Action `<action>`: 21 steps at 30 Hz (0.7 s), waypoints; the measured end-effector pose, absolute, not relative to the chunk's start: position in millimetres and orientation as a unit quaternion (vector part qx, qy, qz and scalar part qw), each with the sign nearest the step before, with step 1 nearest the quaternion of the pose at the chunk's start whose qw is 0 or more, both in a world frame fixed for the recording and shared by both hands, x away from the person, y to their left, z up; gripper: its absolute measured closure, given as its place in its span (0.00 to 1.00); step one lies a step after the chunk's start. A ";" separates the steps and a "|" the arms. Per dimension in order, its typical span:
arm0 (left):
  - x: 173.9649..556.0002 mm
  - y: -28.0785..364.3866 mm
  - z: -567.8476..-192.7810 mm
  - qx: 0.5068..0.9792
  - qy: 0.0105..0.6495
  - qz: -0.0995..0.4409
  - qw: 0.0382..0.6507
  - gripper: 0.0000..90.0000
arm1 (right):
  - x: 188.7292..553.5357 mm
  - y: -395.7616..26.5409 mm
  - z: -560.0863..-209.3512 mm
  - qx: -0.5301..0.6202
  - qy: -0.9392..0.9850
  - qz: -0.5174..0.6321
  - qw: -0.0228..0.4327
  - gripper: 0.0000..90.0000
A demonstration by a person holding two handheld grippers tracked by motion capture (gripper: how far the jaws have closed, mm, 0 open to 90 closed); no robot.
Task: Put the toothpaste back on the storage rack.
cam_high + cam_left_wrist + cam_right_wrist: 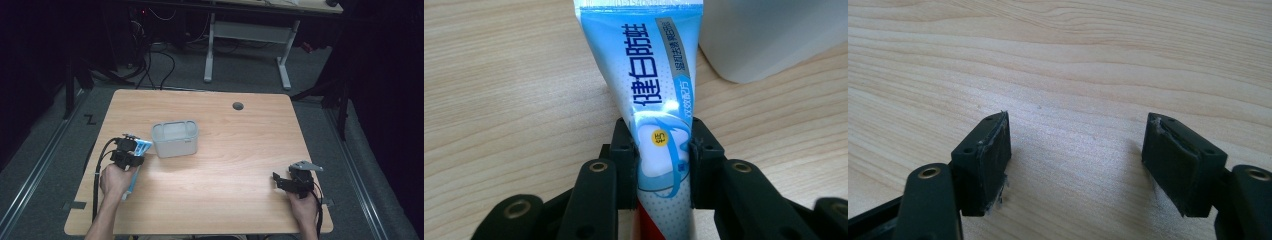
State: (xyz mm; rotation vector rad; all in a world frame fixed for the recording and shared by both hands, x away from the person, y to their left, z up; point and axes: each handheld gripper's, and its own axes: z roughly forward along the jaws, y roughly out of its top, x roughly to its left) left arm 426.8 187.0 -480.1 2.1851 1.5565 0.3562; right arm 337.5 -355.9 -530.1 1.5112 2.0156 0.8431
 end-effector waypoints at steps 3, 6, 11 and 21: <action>422.0 191.9 -472.2 0.782 0.564 0.129 0.232 0.79 | 337.5 -355.8 -530.1 0.551 0.737 0.308 0.240 0.31; 418.1 193.7 -467.1 0.782 0.559 0.139 0.237 0.79 | 337.5 -355.7 -530.1 0.551 0.737 0.308 0.241 0.31; 413.1 196.8 -459.9 0.778 0.558 0.148 0.249 0.79 | 337.4 -355.5 -530.1 0.552 0.737 0.308 0.241 0.31; 401.0 202.3 -444.7 0.768 0.555 0.157 0.279 0.78 | 337.4 -355.5 -530.1 0.552 0.737 0.307 0.241 0.31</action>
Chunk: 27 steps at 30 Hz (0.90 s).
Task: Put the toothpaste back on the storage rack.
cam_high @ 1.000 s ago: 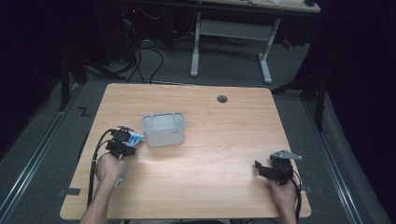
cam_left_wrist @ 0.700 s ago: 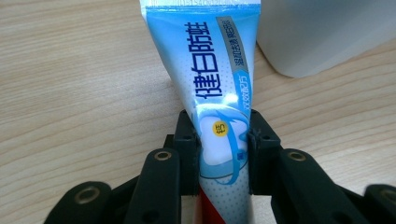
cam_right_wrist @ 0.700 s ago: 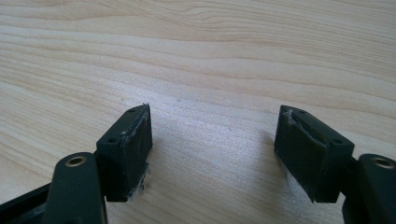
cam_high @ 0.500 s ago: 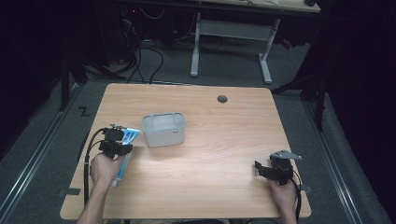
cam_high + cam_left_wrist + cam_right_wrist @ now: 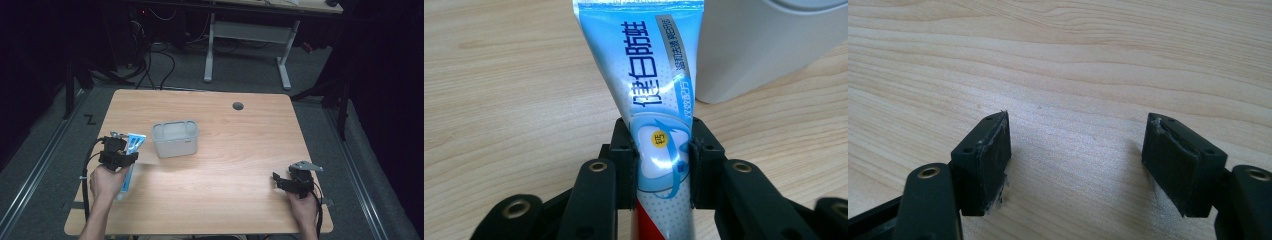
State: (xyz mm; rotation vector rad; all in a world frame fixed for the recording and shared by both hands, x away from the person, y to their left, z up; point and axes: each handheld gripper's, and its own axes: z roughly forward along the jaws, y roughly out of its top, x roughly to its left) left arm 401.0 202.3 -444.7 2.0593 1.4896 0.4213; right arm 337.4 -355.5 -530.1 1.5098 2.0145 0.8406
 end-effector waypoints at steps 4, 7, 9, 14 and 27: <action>395.8 203.3 -436.9 0.765 0.550 0.169 0.290 0.78 | 337.4 -355.5 -530.1 0.552 0.737 0.307 0.241 0.31; 391.4 204.3 -432.1 0.757 0.550 0.172 0.307 0.78 | 337.4 -355.5 -530.1 0.552 0.737 0.307 0.241 0.31; 388.6 204.5 -428.4 0.757 0.546 0.172 0.314 0.78 | 337.4 -355.6 -530.1 0.552 0.737 0.307 0.241 0.31; 385.9 202.8 -422.6 0.757 0.541 0.179 0.320 0.78 | 337.4 -355.5 -530.1 0.552 0.737 0.307 0.241 0.31; 379.4 186.6 -401.9 0.760 0.509 0.193 0.355 0.78 | 337.2 -355.4 -530.1 0.552 0.736 0.307 0.241 0.31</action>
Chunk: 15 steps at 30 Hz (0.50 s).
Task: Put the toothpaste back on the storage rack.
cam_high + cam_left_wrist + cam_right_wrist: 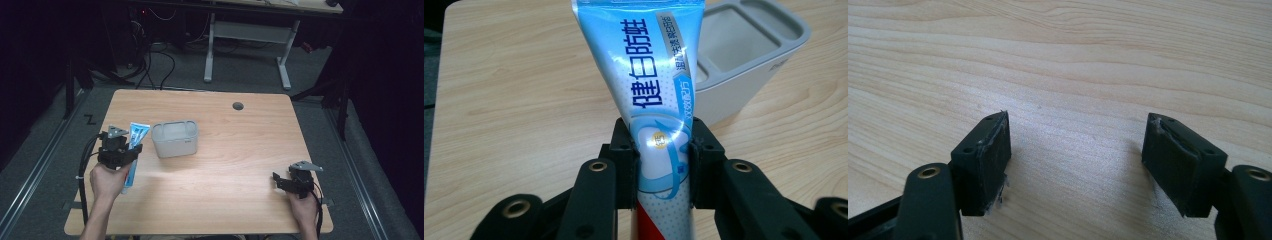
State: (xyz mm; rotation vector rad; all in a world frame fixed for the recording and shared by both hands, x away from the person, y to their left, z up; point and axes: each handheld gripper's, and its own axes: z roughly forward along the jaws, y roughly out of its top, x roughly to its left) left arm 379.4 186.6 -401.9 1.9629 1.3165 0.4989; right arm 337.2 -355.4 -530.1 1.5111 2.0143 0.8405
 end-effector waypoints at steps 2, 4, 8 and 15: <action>379.9 184.7 -400.4 0.759 0.507 0.190 0.361 0.79 | 337.2 -355.5 -530.1 0.552 0.737 0.307 0.241 0.31; 381.0 182.7 -398.5 0.760 0.504 0.187 0.365 0.79 | 337.2 -355.5 -530.1 0.552 0.737 0.307 0.241 0.31; 383.2 179.3 -394.1 0.758 0.499 0.184 0.377 0.79 | 337.2 -355.5 -530.1 0.552 0.737 0.307 0.241 0.31; 388.4 172.4 -387.9 0.756 0.490 0.176 0.397 0.79 | 337.2 -355.4 -530.1 0.552 0.737 0.307 0.241 0.31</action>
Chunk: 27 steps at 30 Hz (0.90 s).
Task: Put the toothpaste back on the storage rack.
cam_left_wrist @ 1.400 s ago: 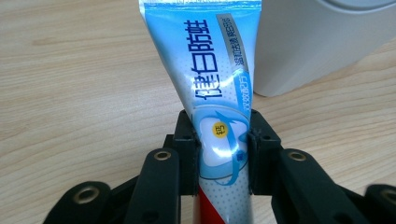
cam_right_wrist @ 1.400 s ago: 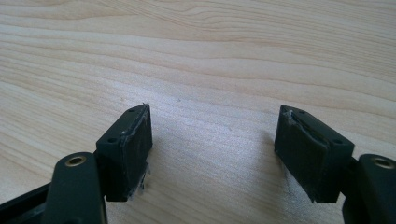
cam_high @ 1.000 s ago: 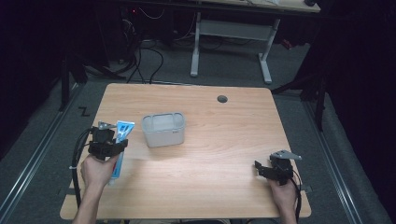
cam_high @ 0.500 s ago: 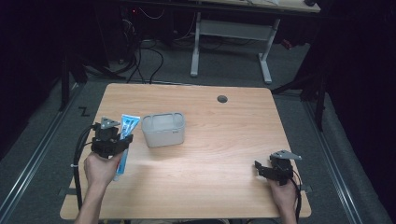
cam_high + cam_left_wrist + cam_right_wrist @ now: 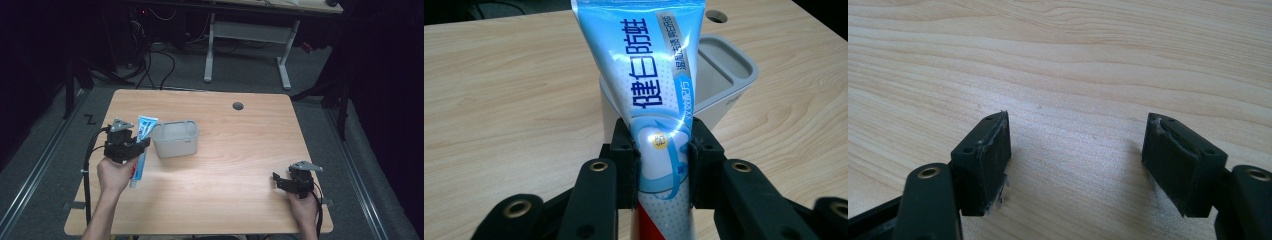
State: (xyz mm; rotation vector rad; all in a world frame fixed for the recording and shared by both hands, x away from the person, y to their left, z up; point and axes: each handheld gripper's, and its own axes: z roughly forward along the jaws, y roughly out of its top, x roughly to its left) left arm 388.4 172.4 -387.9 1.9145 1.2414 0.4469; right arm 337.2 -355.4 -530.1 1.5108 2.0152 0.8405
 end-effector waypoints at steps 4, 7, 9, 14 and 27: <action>392.2 166.5 -382.4 0.759 0.480 0.175 0.404 0.79 | 337.2 -355.5 -530.1 0.552 0.737 0.307 0.241 0.31; 394.4 160.3 -377.8 0.761 0.470 0.176 0.410 0.79 | 337.2 -355.4 -530.1 0.552 0.737 0.307 0.241 0.31; 396.6 156.2 -374.5 0.763 0.464 0.175 0.414 0.79 | 337.2 -355.4 -530.1 0.552 0.737 0.307 0.241 0.31; 404.8 146.7 -365.6 0.766 0.454 0.181 0.418 0.79 | 337.2 -355.5 -530.1 0.552 0.737 0.307 0.241 0.31; 434.1 126.2 -350.4 0.762 0.440 0.176 0.442 0.79 | 337.2 -355.6 -530.1 0.550 0.738 0.307 0.241 0.31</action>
